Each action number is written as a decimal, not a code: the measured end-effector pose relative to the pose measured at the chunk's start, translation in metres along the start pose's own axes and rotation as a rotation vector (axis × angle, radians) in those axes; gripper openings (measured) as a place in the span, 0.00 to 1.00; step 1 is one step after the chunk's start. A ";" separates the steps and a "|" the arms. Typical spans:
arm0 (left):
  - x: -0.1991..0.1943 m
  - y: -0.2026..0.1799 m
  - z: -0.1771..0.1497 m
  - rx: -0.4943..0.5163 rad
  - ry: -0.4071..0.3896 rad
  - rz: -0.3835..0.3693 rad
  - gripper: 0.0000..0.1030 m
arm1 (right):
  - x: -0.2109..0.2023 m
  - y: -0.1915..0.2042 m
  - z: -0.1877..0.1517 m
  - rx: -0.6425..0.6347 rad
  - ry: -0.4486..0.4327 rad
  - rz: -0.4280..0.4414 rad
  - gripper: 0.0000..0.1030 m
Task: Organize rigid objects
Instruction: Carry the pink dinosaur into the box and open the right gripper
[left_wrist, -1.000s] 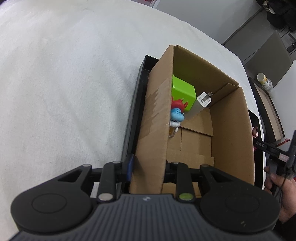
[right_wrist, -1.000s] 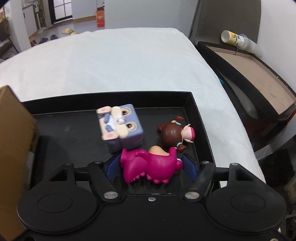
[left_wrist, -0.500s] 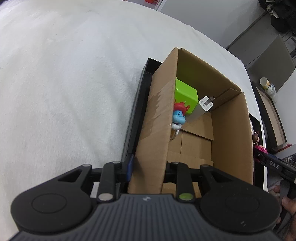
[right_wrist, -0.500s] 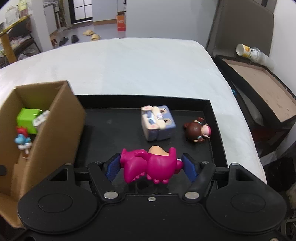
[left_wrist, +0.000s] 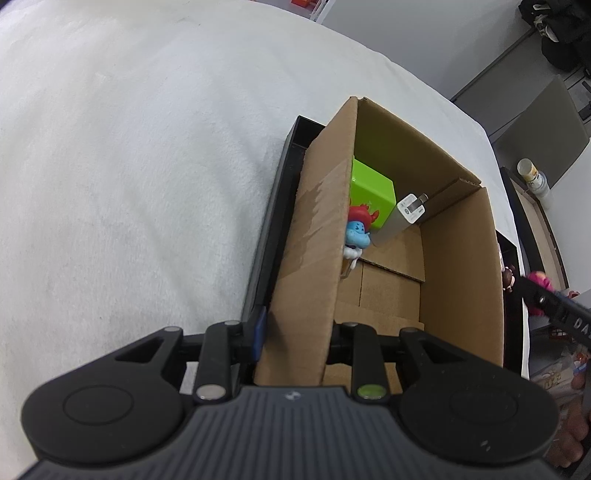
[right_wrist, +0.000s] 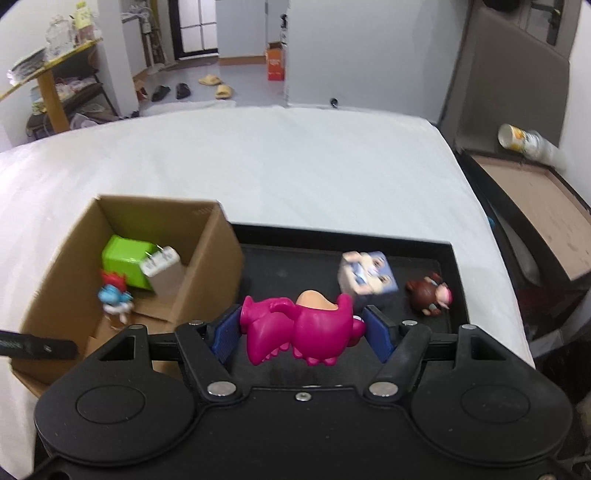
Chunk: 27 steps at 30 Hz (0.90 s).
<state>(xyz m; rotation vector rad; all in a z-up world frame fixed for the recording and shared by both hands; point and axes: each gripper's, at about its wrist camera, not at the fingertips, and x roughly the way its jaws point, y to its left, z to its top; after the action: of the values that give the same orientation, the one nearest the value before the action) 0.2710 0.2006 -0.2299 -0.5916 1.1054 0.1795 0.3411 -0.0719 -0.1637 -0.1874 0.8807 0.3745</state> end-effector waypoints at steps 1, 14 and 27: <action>0.000 0.000 0.000 -0.002 0.000 -0.002 0.27 | -0.001 0.004 0.003 -0.008 -0.008 0.006 0.67; -0.002 0.003 -0.001 -0.007 0.003 -0.013 0.27 | -0.009 0.052 0.032 -0.105 -0.062 0.083 0.67; -0.002 0.007 0.000 -0.005 0.007 -0.026 0.27 | 0.008 0.105 0.037 -0.322 -0.070 0.104 0.67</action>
<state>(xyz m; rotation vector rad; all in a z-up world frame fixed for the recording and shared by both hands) 0.2672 0.2065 -0.2301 -0.6108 1.1035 0.1578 0.3311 0.0381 -0.1473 -0.4241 0.7586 0.6168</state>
